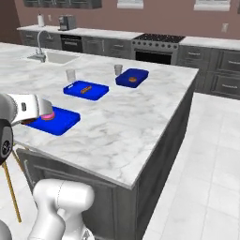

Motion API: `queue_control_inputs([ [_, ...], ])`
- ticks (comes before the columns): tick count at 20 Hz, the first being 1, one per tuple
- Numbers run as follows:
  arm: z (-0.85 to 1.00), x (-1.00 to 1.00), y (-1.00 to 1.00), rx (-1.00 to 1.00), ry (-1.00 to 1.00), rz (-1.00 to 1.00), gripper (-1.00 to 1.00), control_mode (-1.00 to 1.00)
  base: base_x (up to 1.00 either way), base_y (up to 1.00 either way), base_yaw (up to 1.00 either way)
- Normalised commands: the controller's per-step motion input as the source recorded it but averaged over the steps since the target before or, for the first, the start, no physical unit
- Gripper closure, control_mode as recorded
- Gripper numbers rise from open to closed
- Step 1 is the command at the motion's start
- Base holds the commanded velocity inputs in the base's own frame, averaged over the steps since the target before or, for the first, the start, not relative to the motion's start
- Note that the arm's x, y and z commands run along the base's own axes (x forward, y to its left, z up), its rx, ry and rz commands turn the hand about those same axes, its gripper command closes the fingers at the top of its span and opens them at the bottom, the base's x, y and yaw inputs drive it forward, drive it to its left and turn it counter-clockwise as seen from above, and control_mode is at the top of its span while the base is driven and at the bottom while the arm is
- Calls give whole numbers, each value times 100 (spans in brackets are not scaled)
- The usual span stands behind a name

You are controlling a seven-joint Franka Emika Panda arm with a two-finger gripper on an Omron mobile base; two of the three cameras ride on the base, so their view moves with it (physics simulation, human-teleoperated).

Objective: Take the donut and cupcake from the fridge and place them on the empty tray on the dining counter.

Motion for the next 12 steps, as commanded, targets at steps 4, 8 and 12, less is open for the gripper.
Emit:
queue_control_inputs([
  [4, 0, 0, 0, 0, 0, 0, 100, 100, 100, 100, 0],
  [8, 0, 0, 0, 0, 0, 0, 100, 100, 93, 100, 0],
  [12, 0, 0, 0, 0, 0, 0, 100, 100, 84, 100, -1],
])
